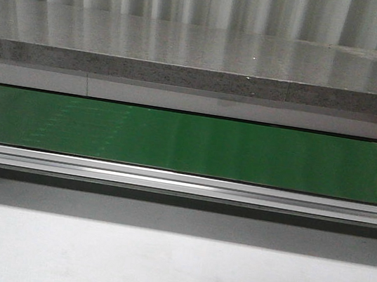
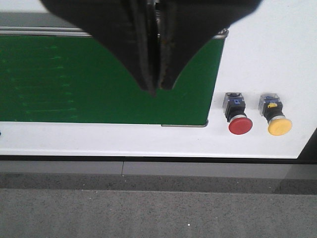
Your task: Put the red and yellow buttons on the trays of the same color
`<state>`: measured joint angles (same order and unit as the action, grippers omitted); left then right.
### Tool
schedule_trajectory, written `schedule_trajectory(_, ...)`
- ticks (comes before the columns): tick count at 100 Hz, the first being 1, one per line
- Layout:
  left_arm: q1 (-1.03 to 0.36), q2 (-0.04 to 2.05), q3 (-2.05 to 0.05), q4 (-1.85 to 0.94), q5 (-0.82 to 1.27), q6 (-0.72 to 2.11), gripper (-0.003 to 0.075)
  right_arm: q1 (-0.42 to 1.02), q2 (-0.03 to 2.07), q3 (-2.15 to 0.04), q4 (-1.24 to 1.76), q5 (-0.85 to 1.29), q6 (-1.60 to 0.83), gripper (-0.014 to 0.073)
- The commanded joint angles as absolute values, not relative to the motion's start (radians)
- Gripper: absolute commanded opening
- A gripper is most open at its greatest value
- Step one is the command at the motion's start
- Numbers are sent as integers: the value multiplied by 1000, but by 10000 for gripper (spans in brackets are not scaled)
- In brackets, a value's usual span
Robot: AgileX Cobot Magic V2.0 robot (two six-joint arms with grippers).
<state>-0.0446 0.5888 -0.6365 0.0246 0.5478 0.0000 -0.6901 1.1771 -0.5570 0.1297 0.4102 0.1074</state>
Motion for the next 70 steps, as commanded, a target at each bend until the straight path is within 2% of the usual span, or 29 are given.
schedule_trajectory(1,-54,589,-665,18,473,0,-20,-696,1222,-577,122,342,109,171)
schedule_trajectory(59,-54,589,-665,18,473,0,-20,-729,1344,-577,109,281,109,174)
schedule_trajectory(70,-54,589,-665,18,473,0,-20,-729,1344,-577,109,279,108,231)
